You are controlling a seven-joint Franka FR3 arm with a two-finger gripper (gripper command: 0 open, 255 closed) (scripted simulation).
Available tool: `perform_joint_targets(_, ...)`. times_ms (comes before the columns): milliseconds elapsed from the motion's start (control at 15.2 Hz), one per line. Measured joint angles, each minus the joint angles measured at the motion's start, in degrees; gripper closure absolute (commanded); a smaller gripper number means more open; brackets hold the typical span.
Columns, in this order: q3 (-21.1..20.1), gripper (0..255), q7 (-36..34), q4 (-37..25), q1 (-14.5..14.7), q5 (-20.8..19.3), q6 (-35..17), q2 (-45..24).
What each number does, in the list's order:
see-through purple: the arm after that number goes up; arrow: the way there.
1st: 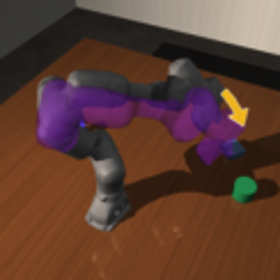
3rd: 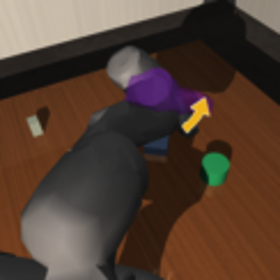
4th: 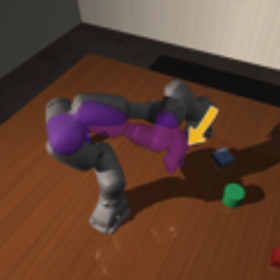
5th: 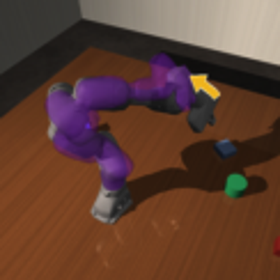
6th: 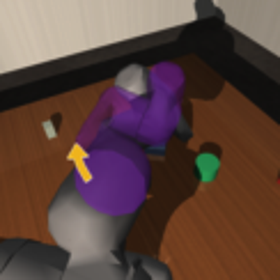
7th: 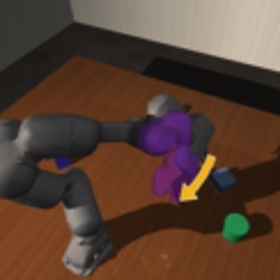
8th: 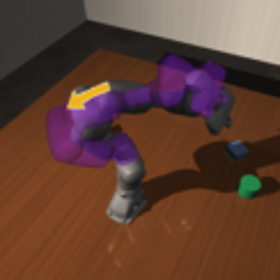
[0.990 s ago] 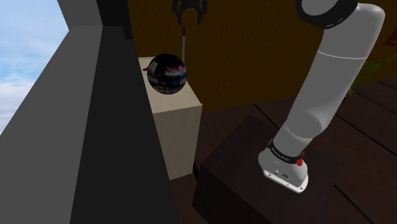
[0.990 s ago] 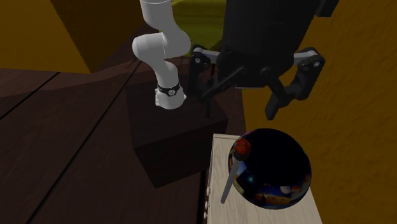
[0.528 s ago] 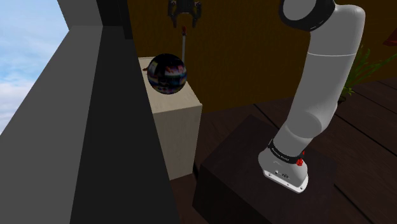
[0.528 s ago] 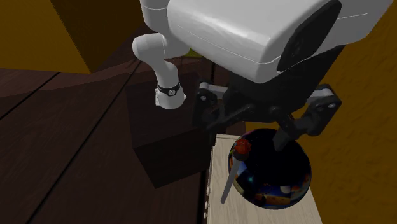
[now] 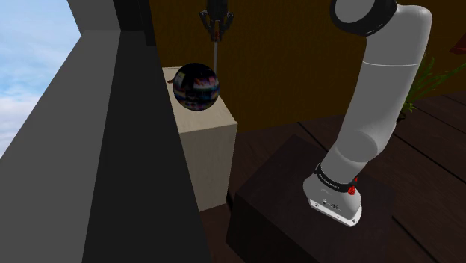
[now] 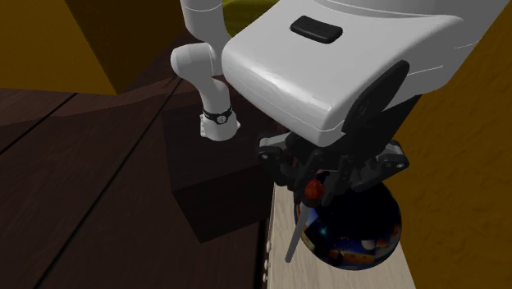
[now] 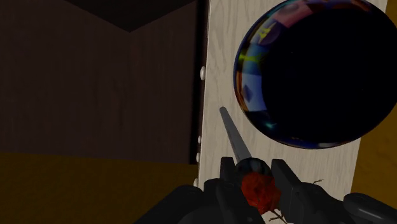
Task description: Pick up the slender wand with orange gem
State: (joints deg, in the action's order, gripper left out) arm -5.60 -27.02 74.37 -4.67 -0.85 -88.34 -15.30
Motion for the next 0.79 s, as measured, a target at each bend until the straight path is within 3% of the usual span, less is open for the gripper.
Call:
perform_joint_targets(396,0.0,255,0.0,0.1,0.0,0.0,-0.1,0.0)
perform_joint_targets(792,0.0,255,0.0,-6.5,0.1,-0.2,4.7,-1.9)
